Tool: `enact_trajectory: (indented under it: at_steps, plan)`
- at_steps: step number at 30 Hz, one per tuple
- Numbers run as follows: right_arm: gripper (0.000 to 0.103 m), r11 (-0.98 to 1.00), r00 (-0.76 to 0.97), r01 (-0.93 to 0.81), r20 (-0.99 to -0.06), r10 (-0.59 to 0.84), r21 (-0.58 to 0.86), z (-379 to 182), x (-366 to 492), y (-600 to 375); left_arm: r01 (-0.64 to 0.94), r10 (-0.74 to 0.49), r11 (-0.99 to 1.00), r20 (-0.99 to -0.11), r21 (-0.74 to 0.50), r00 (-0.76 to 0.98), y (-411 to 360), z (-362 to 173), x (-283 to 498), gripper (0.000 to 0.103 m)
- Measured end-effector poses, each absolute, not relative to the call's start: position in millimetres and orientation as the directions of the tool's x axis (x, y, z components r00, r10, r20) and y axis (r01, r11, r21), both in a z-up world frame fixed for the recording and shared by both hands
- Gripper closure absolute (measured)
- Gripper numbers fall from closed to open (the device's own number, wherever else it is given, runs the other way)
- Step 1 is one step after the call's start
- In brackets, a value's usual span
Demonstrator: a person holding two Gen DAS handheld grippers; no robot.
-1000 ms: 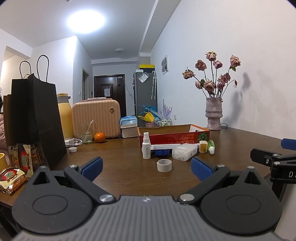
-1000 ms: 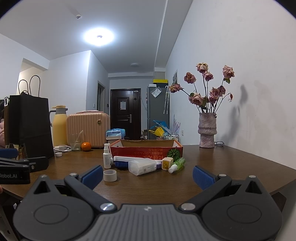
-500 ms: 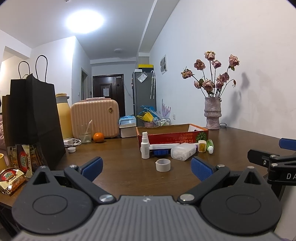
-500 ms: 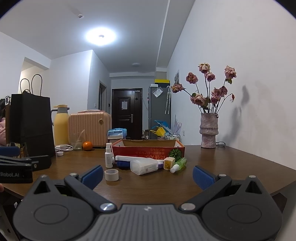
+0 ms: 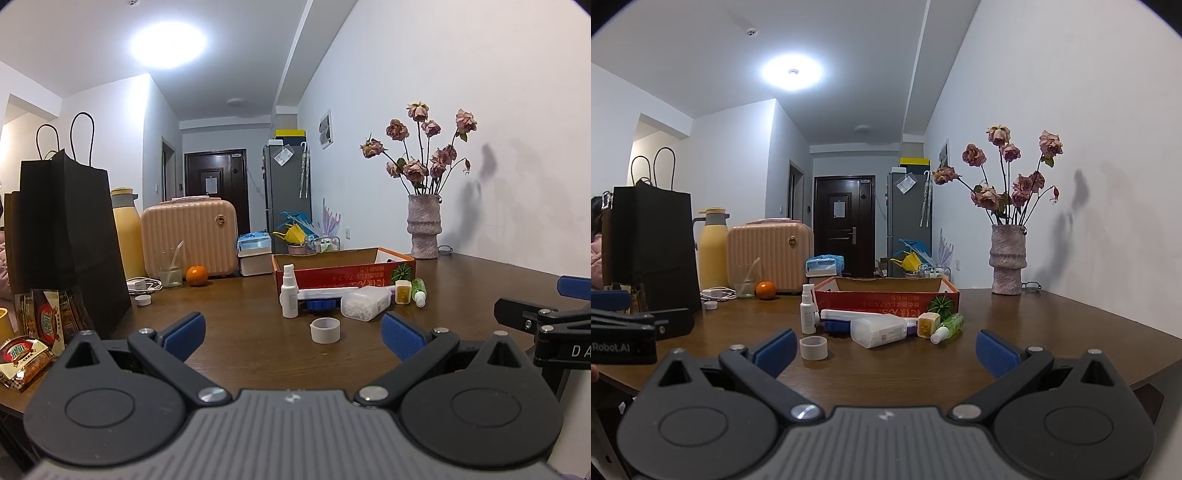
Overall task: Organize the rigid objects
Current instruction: 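Grasp the white tape roll with the left tool while the right tool grasps the cream plug adapter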
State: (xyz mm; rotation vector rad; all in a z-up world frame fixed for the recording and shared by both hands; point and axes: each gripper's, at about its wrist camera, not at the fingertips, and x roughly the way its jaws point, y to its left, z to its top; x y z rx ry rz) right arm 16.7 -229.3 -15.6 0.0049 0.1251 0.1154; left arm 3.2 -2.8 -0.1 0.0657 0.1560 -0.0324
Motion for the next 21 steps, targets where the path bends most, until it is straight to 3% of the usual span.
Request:
enact_trajectory:
  at_steps: [10,15,18,21]
  plan:
    - [0.0,0.992,0.984,-0.123,-0.133,0.122,0.001,-16.0,27.2,-230.4,0.057,-0.04,0.993,-0.159,0.105,0.986,-8.3,0.6,27.2,0.0]
    - [0.0,0.992,0.967,-0.121,-0.228,0.11,-0.036,-24.0,78.8,-232.5,0.085,-0.07,0.994,-0.199,0.065,0.977,-9.5,-9.1,77.1,0.0]
    - [0.0,0.986,0.951,-0.164,-0.264,0.163,0.018,-26.8,113.3,-239.8,0.126,-0.105,0.988,-0.205,0.092,0.973,-13.0,-16.0,105.4,0.0]
    - [0.0,0.98,0.925,-0.193,-0.322,0.2,0.055,-31.3,149.6,-244.8,0.145,-0.112,0.983,-0.266,0.109,0.957,-17.8,-21.8,134.5,0.0]
